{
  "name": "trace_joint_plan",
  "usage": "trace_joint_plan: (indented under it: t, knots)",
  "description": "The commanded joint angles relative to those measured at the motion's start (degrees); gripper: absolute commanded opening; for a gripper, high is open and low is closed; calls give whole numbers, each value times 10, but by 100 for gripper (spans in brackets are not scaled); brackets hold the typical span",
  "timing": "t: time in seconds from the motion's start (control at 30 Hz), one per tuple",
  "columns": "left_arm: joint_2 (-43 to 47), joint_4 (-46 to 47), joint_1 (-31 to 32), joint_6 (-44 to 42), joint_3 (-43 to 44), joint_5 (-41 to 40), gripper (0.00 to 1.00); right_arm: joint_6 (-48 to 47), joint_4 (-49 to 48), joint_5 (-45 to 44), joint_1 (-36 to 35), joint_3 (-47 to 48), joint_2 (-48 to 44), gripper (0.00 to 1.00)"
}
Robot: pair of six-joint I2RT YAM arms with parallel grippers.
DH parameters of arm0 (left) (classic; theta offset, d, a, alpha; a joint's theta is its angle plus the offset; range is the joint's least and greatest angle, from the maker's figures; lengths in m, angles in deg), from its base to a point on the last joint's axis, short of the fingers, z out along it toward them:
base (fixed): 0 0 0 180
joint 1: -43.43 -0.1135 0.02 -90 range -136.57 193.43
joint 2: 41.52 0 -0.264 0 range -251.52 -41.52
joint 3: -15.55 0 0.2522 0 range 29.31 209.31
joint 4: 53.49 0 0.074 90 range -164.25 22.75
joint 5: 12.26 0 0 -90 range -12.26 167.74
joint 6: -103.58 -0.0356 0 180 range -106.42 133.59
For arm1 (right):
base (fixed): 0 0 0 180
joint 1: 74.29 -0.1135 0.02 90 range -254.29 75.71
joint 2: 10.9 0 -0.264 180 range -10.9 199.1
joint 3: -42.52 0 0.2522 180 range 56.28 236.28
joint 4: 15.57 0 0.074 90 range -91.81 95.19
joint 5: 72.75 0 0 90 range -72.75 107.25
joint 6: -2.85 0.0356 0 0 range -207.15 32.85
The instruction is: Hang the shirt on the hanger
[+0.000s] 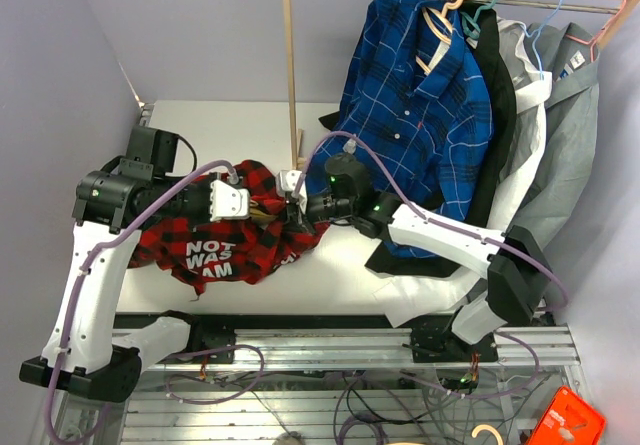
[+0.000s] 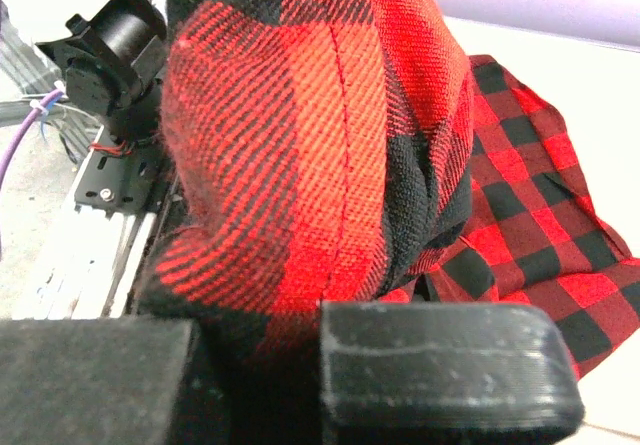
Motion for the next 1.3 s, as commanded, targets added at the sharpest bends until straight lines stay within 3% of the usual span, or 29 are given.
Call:
trace_joint_plan:
  t: [0.0, 0.1, 0.17, 0.2, 0.23, 0.27, 0.43, 0.6, 0.73, 0.87, 1.07, 1.27]
  knots:
    - [3, 77, -5, 9, -4, 66, 7, 7, -19, 3, -15, 37, 10, 0]
    - [3, 91, -5, 30, -5, 54, 11, -7, 29, -44, -14, 48, 11, 0]
    - [3, 106, -5, 53, 1, 36, 40, -29, 81, -89, -11, 51, 2, 0]
    - [3, 109, -5, 60, 5, 26, 58, -34, 100, -104, -7, 46, -8, 0]
    - [2, 111, -5, 64, 10, 18, 84, -35, 112, -115, 0, 35, -23, 0]
    - [2, 112, -5, 64, 14, 10, 99, -33, 120, -124, 8, 21, -41, 0]
    - [0, 123, -5, 68, 43, -44, 99, -7, 161, -188, 41, -57, -148, 0]
    - [-14, 76, -5, 31, 85, -126, 99, 25, 237, -292, 44, -75, -210, 0]
    - [-28, 57, -14, 24, 43, -192, 99, 24, 278, -321, 45, -79, -262, 0]
    - [-47, 64, -73, -4, -11, -174, 99, 10, 324, -329, 45, -50, -283, 0]
    - [-112, 36, -178, -59, 10, -121, 99, -16, 388, -343, 50, 8, -285, 0]
    - [-127, 24, -196, -90, -32, -72, 99, -16, 390, -325, 52, 20, -287, 0]
